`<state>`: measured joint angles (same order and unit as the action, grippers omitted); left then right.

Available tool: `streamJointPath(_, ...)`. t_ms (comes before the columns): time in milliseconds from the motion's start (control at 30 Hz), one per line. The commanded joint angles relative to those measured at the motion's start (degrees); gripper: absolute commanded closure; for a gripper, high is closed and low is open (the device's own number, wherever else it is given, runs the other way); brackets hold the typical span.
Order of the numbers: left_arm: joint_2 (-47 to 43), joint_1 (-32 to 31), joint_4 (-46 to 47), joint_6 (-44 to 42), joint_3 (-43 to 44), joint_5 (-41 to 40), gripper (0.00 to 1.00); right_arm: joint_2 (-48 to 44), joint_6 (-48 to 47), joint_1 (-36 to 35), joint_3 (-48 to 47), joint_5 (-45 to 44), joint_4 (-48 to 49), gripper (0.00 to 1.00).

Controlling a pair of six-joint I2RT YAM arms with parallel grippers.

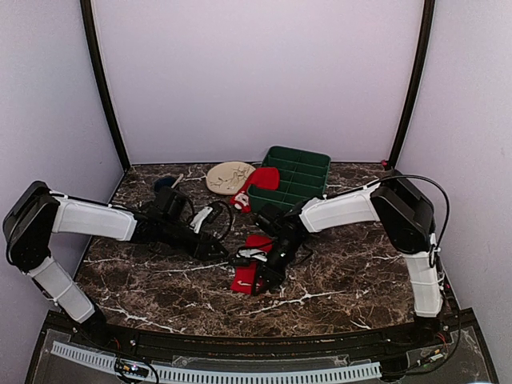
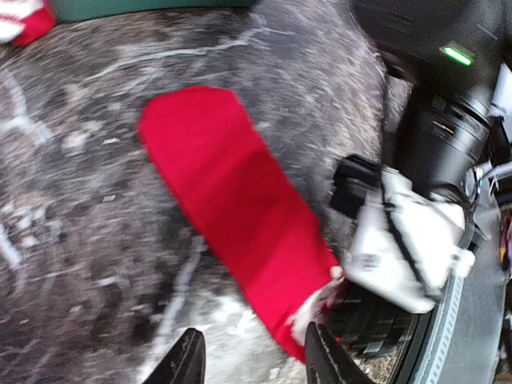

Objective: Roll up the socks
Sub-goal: Roll the sock at the center of the board.

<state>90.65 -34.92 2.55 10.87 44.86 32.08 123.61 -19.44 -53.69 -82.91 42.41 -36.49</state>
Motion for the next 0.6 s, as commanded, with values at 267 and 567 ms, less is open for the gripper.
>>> streamJointPath(267,-6.6,-12.13,-1.64,-12.31,-2.71,-13.81,0.57,5.87,-1.4,3.14,-2.77,13.28,-8.43,0.96)
streamJointPath(567,-13.0,-12.9,-3.75,-11.54,-4.89,-23.78,0.55,6.87,-2.14,4.12,-3.64,14.53,-9.47,0.96)
